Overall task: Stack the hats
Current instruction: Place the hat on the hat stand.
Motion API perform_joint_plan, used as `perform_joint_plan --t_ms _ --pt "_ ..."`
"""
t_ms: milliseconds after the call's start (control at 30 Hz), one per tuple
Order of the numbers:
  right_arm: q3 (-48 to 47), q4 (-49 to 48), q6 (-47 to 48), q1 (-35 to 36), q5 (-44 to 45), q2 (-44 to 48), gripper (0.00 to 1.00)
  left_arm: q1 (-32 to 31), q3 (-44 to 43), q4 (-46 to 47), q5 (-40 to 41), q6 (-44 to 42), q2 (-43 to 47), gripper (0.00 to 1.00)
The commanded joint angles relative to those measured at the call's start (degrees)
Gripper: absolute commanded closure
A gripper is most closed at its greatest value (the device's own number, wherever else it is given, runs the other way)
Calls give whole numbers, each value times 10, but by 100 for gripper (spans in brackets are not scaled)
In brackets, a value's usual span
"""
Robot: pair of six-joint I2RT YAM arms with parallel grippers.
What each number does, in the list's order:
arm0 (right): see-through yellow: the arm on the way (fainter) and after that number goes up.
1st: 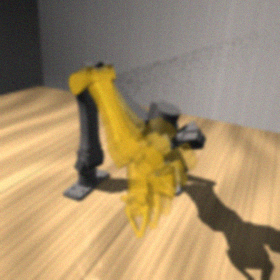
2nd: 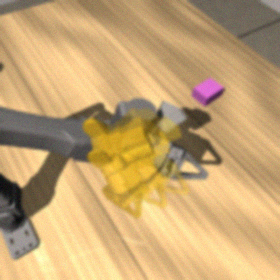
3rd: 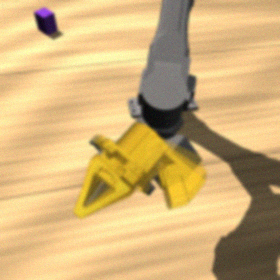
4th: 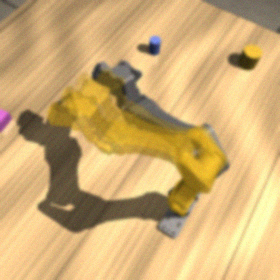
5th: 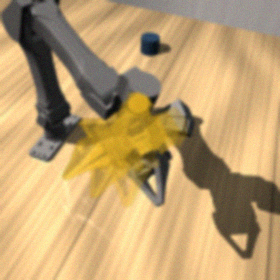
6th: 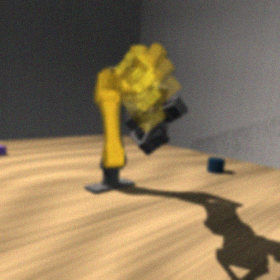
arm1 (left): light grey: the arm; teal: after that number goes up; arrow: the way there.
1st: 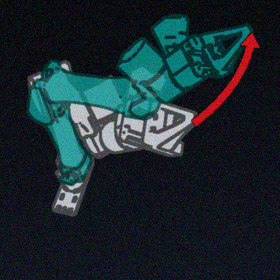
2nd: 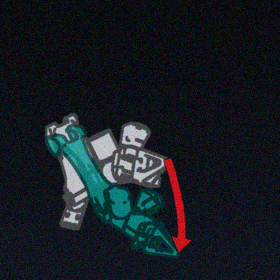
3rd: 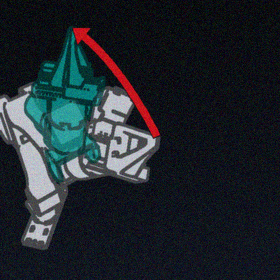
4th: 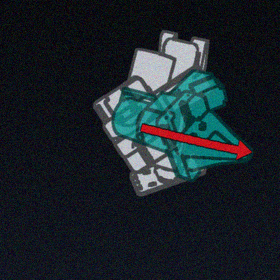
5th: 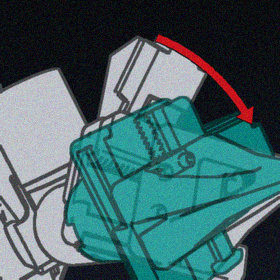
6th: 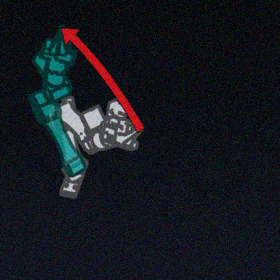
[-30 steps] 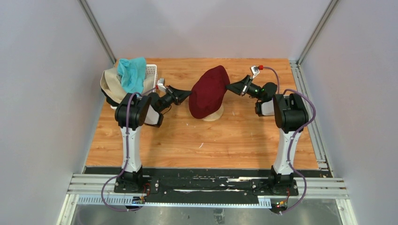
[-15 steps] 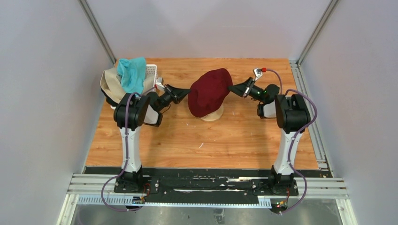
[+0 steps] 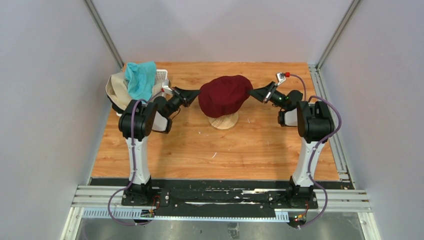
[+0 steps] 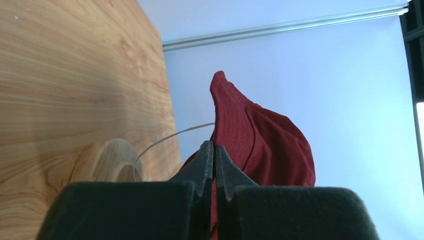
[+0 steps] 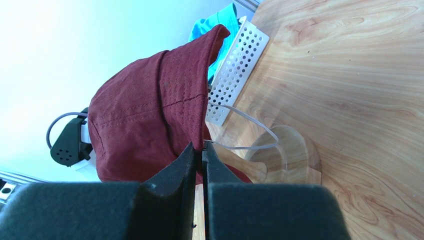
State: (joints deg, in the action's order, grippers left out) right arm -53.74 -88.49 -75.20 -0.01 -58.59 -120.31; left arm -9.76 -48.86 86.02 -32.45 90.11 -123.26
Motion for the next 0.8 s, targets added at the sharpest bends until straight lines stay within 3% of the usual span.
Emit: perform_joint_plan --t_ms 0,767 --pt "9 -24 -5 -21 10 12 99 14 -7 33 23 6 5 100" --pt "19 -25 -7 -39 9 6 99 28 10 32 41 10 -18 100"
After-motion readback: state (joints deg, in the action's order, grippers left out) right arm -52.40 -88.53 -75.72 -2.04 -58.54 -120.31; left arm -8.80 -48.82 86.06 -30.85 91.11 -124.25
